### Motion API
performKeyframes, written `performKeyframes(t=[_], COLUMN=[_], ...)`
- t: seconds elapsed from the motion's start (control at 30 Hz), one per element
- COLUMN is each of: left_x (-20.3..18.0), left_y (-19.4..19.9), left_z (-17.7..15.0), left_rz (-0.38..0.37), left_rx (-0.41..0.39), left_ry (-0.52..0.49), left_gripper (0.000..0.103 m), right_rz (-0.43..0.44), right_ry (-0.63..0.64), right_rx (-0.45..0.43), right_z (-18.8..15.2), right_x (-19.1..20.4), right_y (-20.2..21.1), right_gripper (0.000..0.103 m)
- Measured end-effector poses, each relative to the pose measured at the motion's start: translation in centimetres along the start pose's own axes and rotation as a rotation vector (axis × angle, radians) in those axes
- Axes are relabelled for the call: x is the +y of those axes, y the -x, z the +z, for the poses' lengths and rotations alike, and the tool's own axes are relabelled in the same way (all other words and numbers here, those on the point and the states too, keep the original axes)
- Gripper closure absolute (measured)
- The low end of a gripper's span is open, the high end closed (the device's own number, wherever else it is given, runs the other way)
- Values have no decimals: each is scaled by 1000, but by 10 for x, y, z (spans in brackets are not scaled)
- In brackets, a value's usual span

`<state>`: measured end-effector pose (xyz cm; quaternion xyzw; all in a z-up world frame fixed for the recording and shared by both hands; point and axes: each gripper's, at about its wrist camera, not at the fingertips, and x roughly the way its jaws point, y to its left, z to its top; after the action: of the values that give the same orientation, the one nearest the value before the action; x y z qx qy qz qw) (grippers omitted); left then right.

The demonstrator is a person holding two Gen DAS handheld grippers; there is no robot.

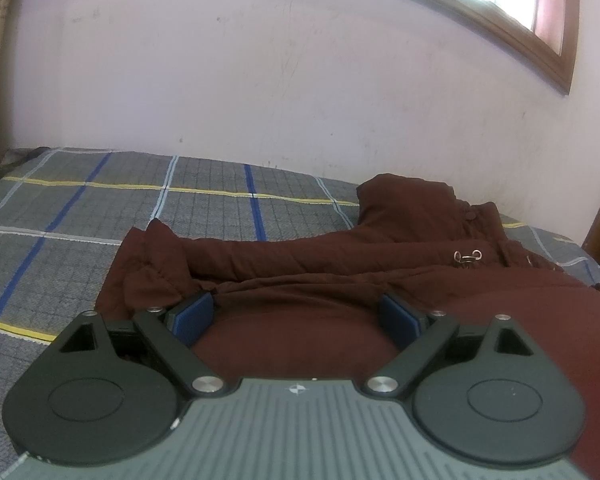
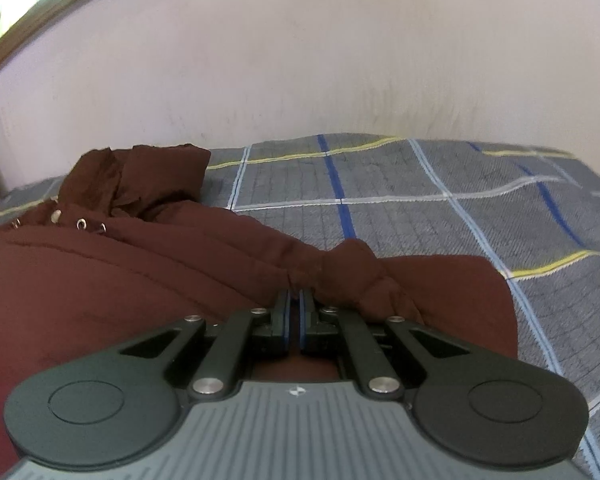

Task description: Fold large clothes

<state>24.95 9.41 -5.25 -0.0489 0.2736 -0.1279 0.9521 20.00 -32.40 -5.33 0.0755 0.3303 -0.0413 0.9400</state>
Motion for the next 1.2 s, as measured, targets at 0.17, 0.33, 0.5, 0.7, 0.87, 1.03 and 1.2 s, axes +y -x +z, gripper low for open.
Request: performKeyframes(t=[0.17, 0.33, 0.5, 0.7, 0.87, 1.03, 1.2], left_x=[-1, -3, -3, -1, -4, 3, 41], left_y=[1, 2, 3, 3, 7, 43, 108], left_z=[0, -1, -1, -1, -1, 12, 17], left_rz=[8, 24, 31, 32, 48, 4, -46], left_rx=[-2, -6, -10, -13, -28, -55, -77], left_ry=[-9, -22, -30, -31, -41, 17, 141], left_gripper=[13, 13, 12, 12, 12, 11, 2], right_rz=[0, -6, -10, -15, -29, -31, -29], right_ry=[-5, 3, 8, 16, 34, 38, 39], right_rx=[-3, -8, -9, -11, -13, -13, -18], right_z=[0, -1, -1, -2, -2, -3, -3], right_x=[0, 2, 3, 4, 7, 7, 6], right_y=[0, 1, 1, 1, 0, -1, 0], right_gripper=[102, 102, 101, 101, 101, 101, 101])
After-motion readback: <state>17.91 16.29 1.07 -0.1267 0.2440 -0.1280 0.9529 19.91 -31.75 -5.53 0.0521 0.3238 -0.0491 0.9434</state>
